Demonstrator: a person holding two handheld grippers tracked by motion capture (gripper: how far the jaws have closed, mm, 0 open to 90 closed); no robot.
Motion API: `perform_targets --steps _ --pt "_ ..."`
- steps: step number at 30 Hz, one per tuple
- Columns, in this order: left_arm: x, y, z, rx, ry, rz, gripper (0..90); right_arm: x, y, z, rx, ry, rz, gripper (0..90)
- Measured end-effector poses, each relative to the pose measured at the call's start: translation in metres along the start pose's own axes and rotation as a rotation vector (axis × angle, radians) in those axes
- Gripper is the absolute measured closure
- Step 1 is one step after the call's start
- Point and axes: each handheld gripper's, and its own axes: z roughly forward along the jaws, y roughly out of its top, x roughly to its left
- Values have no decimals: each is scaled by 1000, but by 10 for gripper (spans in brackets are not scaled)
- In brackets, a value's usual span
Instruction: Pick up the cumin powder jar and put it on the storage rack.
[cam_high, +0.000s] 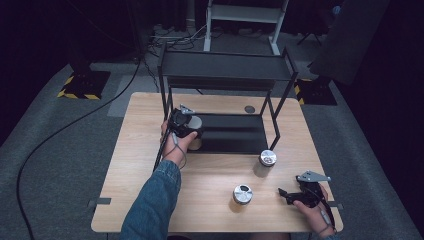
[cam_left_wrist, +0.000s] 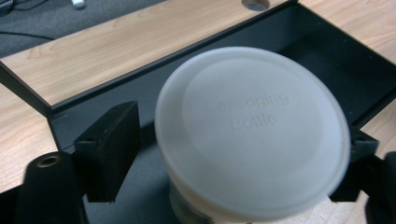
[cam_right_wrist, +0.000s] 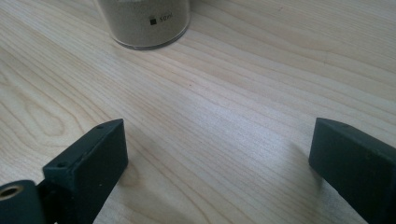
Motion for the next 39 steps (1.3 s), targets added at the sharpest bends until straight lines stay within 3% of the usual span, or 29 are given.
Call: perform_targets --steps 7,14,25,39 --pt "-2 -4 -20 -41 10 -14 109 0 0 0 1 0 0 41" --pt "-2 -14 -44 -66 7 2 84 0 0 0 2 0 0 41" --pt "-8 -45 -79 -76 5 35 88 -3 3 2 6 9 -9 39" --pt "-15 -83 -103 -87 -7 68 89 -2 2 2 4 8 -7 39"
